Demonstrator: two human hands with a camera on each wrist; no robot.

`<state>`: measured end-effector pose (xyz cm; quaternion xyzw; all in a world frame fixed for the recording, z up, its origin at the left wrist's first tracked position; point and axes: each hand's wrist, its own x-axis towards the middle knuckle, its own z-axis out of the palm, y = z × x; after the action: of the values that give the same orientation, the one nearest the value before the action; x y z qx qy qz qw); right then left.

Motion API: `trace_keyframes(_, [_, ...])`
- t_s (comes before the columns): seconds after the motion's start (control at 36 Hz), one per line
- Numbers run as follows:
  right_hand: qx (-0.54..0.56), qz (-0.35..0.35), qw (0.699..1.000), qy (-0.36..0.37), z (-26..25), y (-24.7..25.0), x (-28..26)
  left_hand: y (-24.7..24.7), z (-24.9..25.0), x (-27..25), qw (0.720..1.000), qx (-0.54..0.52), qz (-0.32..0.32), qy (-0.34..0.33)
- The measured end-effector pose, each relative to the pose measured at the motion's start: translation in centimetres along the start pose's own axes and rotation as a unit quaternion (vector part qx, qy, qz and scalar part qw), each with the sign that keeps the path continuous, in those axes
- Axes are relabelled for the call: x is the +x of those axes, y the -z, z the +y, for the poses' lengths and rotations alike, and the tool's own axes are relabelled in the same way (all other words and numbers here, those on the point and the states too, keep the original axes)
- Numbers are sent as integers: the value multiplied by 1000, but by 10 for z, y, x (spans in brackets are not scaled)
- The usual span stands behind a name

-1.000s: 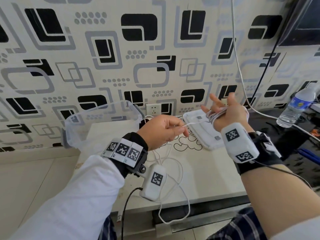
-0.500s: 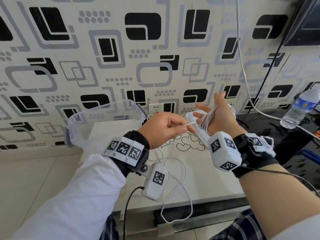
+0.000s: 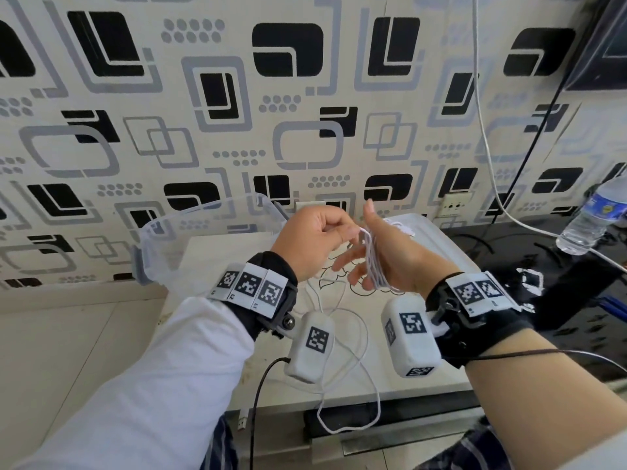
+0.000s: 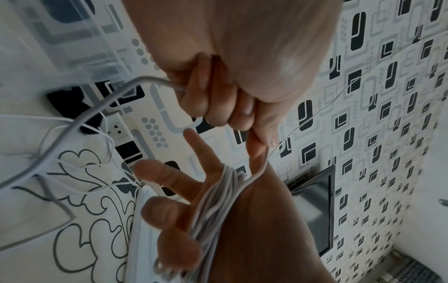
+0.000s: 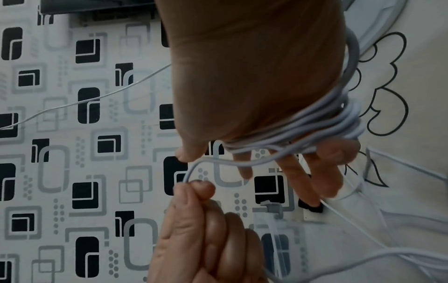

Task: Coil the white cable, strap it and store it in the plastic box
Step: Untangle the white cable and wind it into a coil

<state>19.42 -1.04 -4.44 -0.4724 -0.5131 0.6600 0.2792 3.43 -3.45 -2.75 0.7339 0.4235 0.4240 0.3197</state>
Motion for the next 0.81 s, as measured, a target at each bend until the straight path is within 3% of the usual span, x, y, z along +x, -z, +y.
trace_keyframes(0.11, [-14, -92, 995, -24, -1, 0, -4, 3, -3, 2, 999, -1, 37, 20])
trace_keyframes(0.22, [-40, -161, 986, -5, -3, 0, -4, 4, -12, 5, 997, 23, 65, 45])
trace_keyframes(0.5, [17, -206, 978, -16, -7, -3, -11, 5, -26, 10, 998, 1, 57, 33])
trace_keyframes(0.64, [131, -220, 966, 29, -15, -1, -14, 5, -29, 10, 998, -21, 37, 36])
trace_keyframes(0.81, [268, -297, 914, 75, -15, 8, -7, 2, -26, 9, 996, -45, 3, 79])
